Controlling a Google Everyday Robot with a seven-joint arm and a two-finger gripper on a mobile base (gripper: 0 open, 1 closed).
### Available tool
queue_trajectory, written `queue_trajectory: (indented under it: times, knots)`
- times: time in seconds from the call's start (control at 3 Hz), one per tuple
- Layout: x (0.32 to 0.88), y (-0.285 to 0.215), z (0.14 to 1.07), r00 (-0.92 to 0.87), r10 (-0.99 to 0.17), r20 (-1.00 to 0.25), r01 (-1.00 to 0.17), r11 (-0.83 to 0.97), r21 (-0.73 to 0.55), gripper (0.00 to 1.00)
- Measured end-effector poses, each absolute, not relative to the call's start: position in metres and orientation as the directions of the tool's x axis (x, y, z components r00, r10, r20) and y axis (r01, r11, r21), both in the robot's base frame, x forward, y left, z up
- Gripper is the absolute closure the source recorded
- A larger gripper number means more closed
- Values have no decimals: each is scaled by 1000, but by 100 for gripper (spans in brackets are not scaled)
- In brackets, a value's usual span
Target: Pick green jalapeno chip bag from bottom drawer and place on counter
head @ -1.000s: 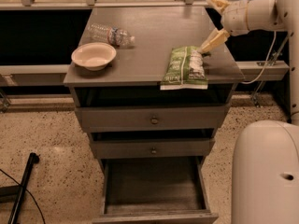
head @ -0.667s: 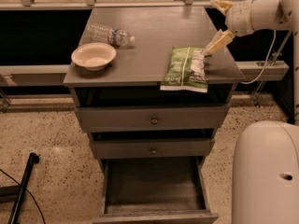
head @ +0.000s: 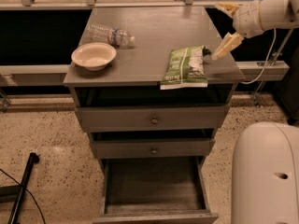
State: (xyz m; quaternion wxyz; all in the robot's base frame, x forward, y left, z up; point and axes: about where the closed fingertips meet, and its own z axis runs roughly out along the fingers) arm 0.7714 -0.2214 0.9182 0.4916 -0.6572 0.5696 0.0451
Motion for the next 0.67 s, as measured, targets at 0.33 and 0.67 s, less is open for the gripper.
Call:
queue_trajectory:
  times: [0.33,0.67]
  knots:
    - [759,-229,918,381,-698,-607,-792,93,-604,0]
    - [758,-228,918,382,-697,-607,-793,90,-603,0]
